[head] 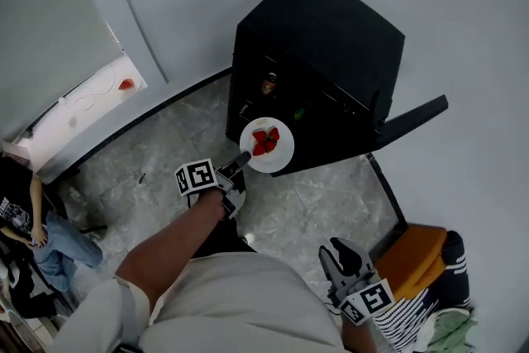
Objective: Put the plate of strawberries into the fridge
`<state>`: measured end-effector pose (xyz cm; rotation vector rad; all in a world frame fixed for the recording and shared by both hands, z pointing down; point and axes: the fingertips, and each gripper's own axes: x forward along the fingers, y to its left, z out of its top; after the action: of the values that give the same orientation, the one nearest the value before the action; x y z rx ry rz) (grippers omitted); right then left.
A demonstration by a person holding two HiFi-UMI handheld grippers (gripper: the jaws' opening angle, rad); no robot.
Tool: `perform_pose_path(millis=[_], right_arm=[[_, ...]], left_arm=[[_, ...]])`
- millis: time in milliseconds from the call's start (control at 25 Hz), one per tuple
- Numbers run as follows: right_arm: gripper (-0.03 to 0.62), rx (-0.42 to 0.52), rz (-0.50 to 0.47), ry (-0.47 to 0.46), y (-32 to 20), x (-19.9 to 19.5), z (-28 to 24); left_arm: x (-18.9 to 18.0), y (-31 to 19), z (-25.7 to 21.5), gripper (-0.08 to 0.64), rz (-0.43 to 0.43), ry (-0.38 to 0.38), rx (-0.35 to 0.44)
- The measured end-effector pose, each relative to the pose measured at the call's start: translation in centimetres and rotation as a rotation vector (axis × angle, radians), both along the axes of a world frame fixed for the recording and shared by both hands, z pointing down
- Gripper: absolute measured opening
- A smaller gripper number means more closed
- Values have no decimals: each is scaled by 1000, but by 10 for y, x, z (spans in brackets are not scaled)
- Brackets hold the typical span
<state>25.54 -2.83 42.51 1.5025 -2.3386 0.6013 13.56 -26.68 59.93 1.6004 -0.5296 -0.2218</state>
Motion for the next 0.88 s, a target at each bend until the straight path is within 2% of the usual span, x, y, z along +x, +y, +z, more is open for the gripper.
perform_pose_path(millis=[400,880], right_arm=[[124,-85,111,38,-43,25,0],[124,-128,276,79,-56,60,-8]], left_arm=[[66,-103,58,25,13,-26,-30],[116,-159,110,25,13,-96,-89]])
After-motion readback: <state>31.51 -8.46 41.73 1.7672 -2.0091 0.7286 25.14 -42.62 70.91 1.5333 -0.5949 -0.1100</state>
